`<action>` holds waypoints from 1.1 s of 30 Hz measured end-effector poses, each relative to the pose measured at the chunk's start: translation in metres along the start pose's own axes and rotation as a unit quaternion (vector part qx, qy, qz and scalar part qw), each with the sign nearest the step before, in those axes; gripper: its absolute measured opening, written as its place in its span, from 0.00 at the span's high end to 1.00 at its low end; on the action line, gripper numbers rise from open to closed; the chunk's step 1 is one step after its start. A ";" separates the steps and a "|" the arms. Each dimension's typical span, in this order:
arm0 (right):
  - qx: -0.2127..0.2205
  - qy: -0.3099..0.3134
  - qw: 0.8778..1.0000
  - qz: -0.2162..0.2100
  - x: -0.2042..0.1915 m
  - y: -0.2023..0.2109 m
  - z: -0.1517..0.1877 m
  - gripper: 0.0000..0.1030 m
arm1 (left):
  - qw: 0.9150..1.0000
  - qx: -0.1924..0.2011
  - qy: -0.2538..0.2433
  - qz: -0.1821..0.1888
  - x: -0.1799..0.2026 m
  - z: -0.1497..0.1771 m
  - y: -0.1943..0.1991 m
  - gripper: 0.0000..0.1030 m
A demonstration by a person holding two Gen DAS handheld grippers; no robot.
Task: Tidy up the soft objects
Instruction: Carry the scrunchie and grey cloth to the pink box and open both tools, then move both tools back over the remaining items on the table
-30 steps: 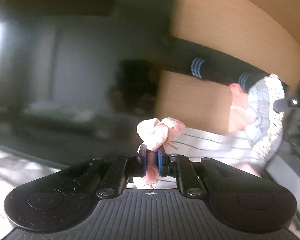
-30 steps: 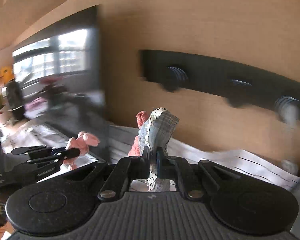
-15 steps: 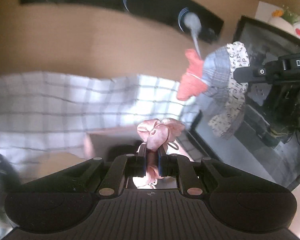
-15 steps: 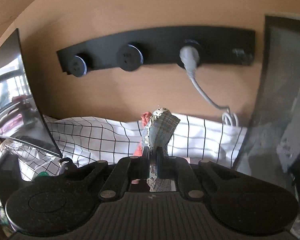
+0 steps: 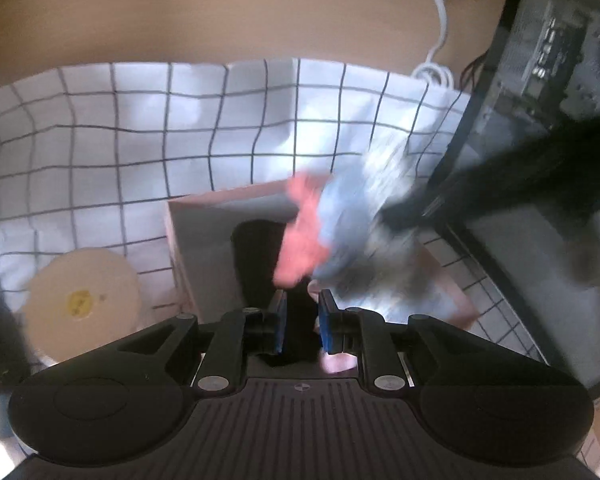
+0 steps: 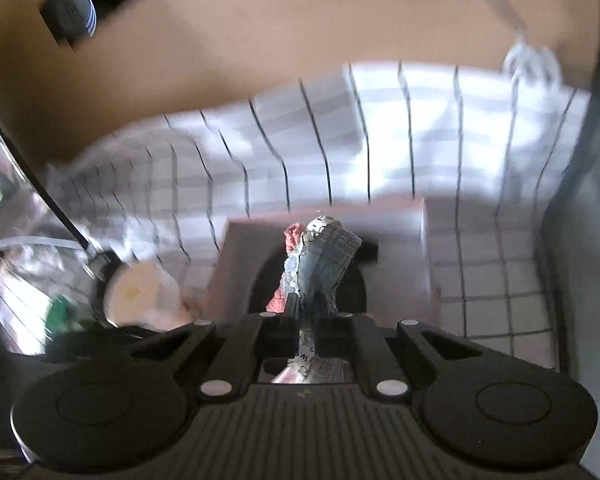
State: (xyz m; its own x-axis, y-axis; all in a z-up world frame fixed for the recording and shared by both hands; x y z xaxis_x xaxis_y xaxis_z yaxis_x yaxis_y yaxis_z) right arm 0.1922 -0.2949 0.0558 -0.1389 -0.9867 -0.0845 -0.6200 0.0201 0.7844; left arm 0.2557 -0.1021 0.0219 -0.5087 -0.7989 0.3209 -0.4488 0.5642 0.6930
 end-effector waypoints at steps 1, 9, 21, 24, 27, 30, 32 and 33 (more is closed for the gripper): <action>-0.012 0.005 1.000 0.006 0.000 -0.012 0.004 0.94 | 1.000 0.006 -0.003 -0.002 0.001 0.001 0.011 0.81; -0.076 0.028 0.996 0.046 0.001 -0.064 0.042 0.93 | 0.998 0.044 0.043 -0.003 -0.030 0.016 0.084 0.82; 0.052 0.110 0.986 0.113 -0.037 0.031 0.044 0.58 | 0.989 0.026 0.120 -0.076 -0.118 0.083 0.121 0.82; 0.079 0.123 0.984 0.107 -0.055 0.053 0.050 0.49 | 0.987 0.022 0.136 -0.080 -0.127 0.093 0.120 0.82; 0.090 0.125 0.985 0.080 -0.076 0.060 0.067 0.46 | 0.986 0.017 0.143 -0.083 -0.132 0.102 0.120 0.82; 0.090 0.120 0.987 0.057 -0.097 0.056 0.084 0.44 | 0.985 0.010 0.150 -0.083 -0.135 0.110 0.122 0.82; 0.087 0.117 0.988 0.052 -0.108 0.049 0.096 0.44 | 0.985 0.008 0.154 -0.078 -0.137 0.113 0.124 0.82; 0.086 0.116 0.988 0.048 -0.114 0.045 0.101 0.44 | 0.985 0.008 0.155 -0.076 -0.138 0.114 0.127 0.82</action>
Point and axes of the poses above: each gripper's, at about its wrist camera, not at the fingertips, and y roughly against the way its jaws point, x to its right, z to its underside, the point moved 8 cm from there along -y, roughly the way its jaws point, and after that the axes turned 13 degrees about y, right-handed, at the moved point
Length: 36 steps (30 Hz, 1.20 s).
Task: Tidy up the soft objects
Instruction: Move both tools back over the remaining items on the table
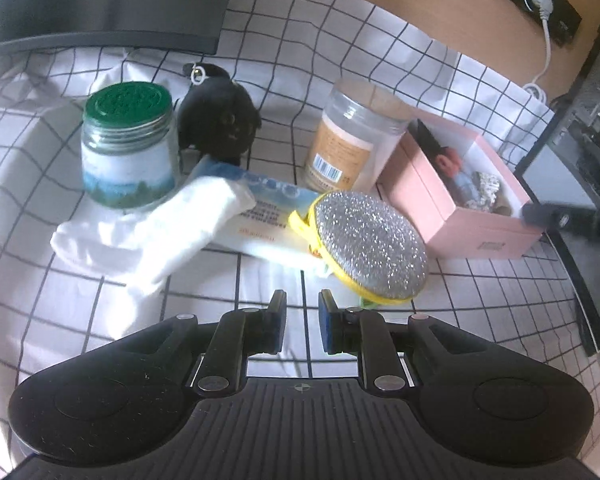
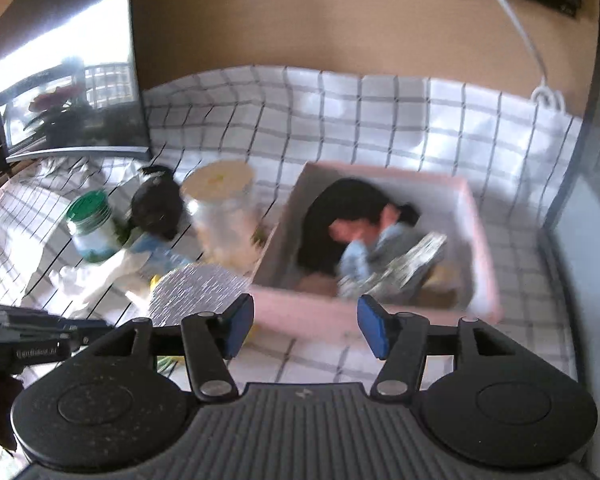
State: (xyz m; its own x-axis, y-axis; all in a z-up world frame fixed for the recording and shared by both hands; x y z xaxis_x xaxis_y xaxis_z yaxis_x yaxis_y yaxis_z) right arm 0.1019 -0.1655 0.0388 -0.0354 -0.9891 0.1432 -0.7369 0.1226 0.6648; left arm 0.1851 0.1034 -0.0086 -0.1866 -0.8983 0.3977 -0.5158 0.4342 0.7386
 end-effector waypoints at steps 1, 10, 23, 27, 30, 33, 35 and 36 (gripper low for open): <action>-0.005 -0.001 1.000 -0.008 -0.008 -0.004 0.005 0.44 | 1.000 0.001 0.001 0.000 -0.001 0.000 0.002 0.82; -0.030 0.004 0.998 -0.049 -0.054 -0.036 0.020 0.44 | 1.000 0.002 0.020 -0.014 -0.027 0.008 0.023 0.82; -0.034 -0.042 0.998 -0.038 -0.076 -0.070 0.019 0.60 | 0.997 0.018 0.059 -0.038 -0.065 0.013 0.055 0.82; -0.044 -0.009 0.996 -0.073 -0.092 -0.069 0.021 0.79 | 0.997 0.015 0.079 -0.007 -0.062 0.011 0.053 0.82; -0.043 0.034 0.994 -0.097 -0.107 -0.058 0.024 0.79 | 0.996 0.012 0.083 0.010 -0.055 0.007 0.050 0.82; -0.017 0.103 0.990 -0.092 -0.120 -0.043 0.018 0.75 | 0.997 0.014 0.073 0.007 -0.050 0.004 0.047 0.82; -0.003 0.155 0.985 -0.075 -0.129 -0.041 0.012 0.50 | 0.997 0.015 0.073 0.005 -0.051 0.002 0.045 0.82; 0.001 0.176 0.982 -0.066 -0.134 -0.044 0.009 0.44 | 0.997 0.016 0.074 0.002 -0.052 0.002 0.045 0.82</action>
Point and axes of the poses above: each gripper's, at about its wrist camera, not at the fingertips, and y roughly against the way its jaws point, x to its right, z to its underside, the point moved 8 cm from there along -y, roughly the way its jaws point, and after that the axes turned 13 degrees about y, right-handed, at the moved point
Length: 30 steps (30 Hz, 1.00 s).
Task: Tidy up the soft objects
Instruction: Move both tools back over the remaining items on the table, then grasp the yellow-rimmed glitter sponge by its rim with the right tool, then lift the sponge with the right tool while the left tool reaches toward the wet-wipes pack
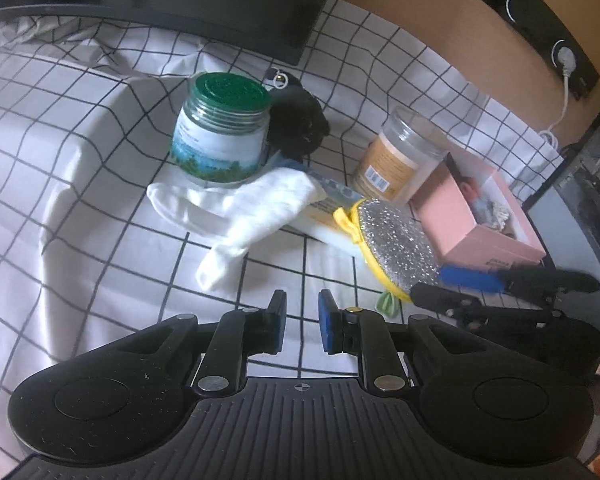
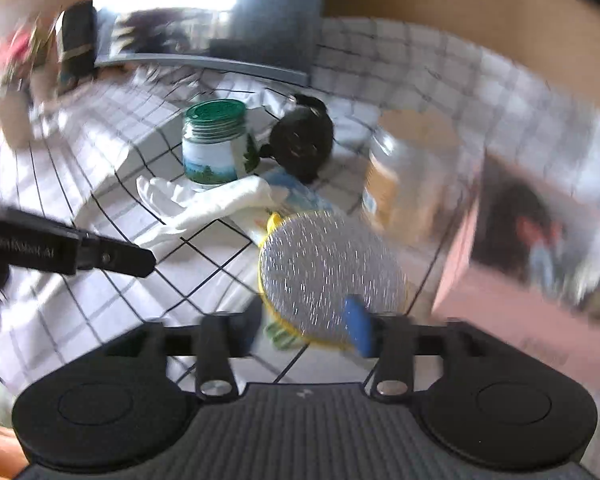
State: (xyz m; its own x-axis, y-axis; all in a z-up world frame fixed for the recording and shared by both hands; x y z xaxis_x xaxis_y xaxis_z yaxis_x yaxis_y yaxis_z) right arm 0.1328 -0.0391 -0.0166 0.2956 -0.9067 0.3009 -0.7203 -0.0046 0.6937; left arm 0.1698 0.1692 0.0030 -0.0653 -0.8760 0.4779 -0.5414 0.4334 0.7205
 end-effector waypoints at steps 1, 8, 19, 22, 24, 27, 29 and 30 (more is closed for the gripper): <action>0.000 0.016 1.000 0.007 -0.002 -0.003 -0.003 0.43 | 1.000 0.000 0.001 -0.003 -0.001 -0.001 0.000 0.82; -0.043 0.143 0.985 0.083 -0.027 -0.042 -0.005 0.44 | 1.000 0.008 -0.011 -0.021 -0.010 -0.005 0.003 0.82; -0.016 0.144 0.989 0.001 -0.046 -0.004 0.003 0.68 | 1.000 -0.007 -0.012 0.002 0.006 -0.009 -0.013 0.81; -0.012 0.143 0.989 -0.017 -0.054 0.010 0.009 0.72 | 1.000 -0.013 -0.023 0.010 0.014 -0.006 -0.018 0.81; -0.006 0.124 0.992 -0.025 -0.047 0.023 0.011 0.76 | 0.999 -0.010 -0.048 0.001 0.019 -0.007 -0.021 0.81; 0.000 0.043 0.998 -0.044 -0.016 0.044 0.005 0.82 | 0.991 0.007 -0.130 -0.020 0.030 -0.014 -0.024 0.81; -0.002 -0.029 0.998 -0.064 0.008 0.058 0.002 0.86 | 0.979 0.020 -0.198 -0.042 0.038 -0.020 -0.028 0.82; -0.003 -0.063 0.995 -0.076 0.020 0.063 0.001 0.86 | 0.971 0.027 -0.232 -0.058 0.041 -0.024 -0.031 0.81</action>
Point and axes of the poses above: each gripper's, at about its wrist camera, not at the fingertips, and y roughly against the way its jaws point, x to its right, z to its underside, the point moved 8 cm from there along -y, roughly the way its jaws point, and after that the axes turned 13 degrees about y, right-handed, at the moved point
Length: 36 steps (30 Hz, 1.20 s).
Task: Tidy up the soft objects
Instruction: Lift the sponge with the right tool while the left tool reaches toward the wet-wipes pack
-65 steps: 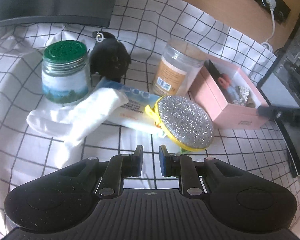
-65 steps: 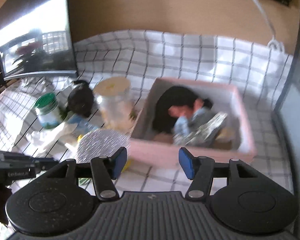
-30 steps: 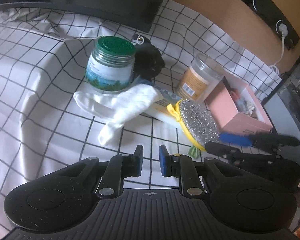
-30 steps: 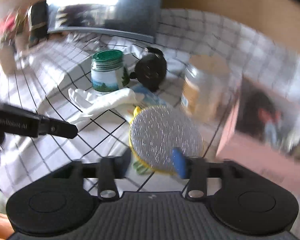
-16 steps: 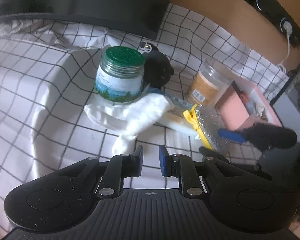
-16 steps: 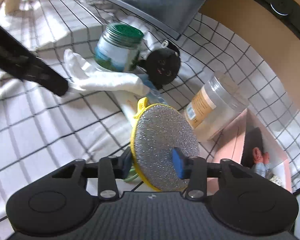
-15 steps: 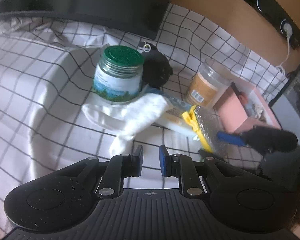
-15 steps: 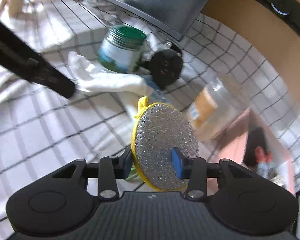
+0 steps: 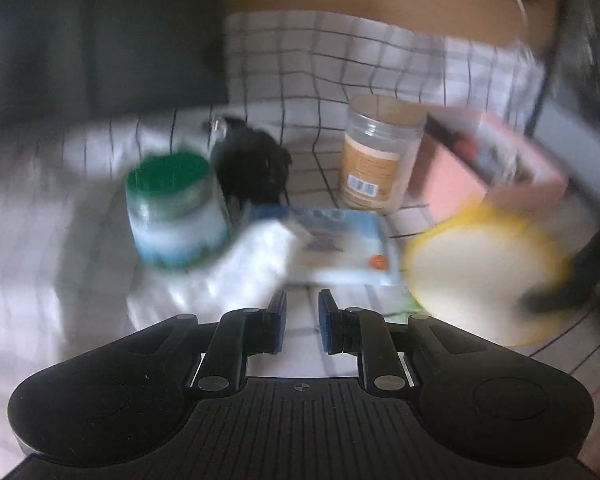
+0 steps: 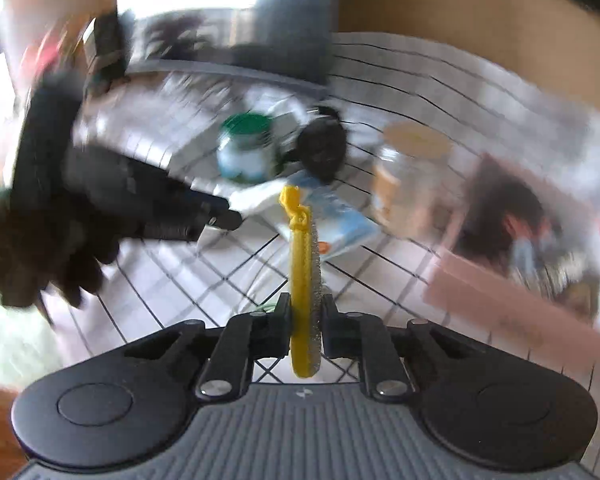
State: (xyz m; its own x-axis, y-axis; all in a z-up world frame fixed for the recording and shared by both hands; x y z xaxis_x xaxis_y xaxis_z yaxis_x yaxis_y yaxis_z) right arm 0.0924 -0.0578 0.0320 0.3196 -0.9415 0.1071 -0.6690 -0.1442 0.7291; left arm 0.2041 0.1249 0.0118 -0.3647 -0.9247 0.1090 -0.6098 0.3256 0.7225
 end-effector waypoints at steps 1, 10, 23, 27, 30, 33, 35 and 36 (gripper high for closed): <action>0.002 -0.029 1.000 -0.009 0.009 0.007 0.001 0.86 | 0.999 0.003 -0.028 -0.015 0.000 -0.004 -0.004 0.81; -0.043 -0.131 0.990 0.010 0.049 0.013 0.047 0.86 | 0.995 -0.036 -0.081 -0.050 -0.018 -0.012 -0.053 0.78; -0.045 -0.110 0.991 0.070 0.066 0.001 0.048 0.78 | 0.995 -0.054 -0.081 -0.025 -0.030 -0.012 -0.056 0.76; -0.043 -0.102 0.991 0.075 0.067 -0.002 0.046 0.77 | 0.994 -0.066 -0.087 -0.027 -0.029 -0.009 -0.061 0.76; -0.041 -0.100 0.991 0.076 0.066 -0.003 0.046 0.78 | 0.995 -0.064 -0.072 -0.026 -0.031 -0.008 -0.062 0.77; -0.039 -0.093 0.992 0.079 0.065 -0.003 0.046 0.77 | 0.997 -0.060 -0.045 -0.019 -0.037 -0.008 -0.061 0.75; -0.039 -0.086 0.992 0.078 0.063 -0.003 0.045 0.77 | 0.997 -0.060 -0.036 -0.017 -0.039 -0.009 -0.063 0.75; -0.038 -0.084 0.993 0.078 0.062 -0.004 0.044 0.77 | 0.997 -0.060 -0.035 -0.017 -0.038 -0.009 -0.063 0.75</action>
State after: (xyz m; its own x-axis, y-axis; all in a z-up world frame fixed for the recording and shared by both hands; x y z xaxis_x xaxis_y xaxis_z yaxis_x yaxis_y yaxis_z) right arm 0.0850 -0.1291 0.0062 0.0962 -0.9890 0.1128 -0.6465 0.0241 0.7626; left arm 0.2625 0.1381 -0.0316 -0.3954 -0.9177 0.0374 -0.5361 0.2637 0.8019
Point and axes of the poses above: each gripper's, at about its wrist camera, not at the fingertips, and y roughly against the way its jaws point, x to its right, z to its underside, the point moved 8 cm from there along -y, roughly the way its jaws point, and after that the axes turned 13 degrees about y, right-handed, at the moved point
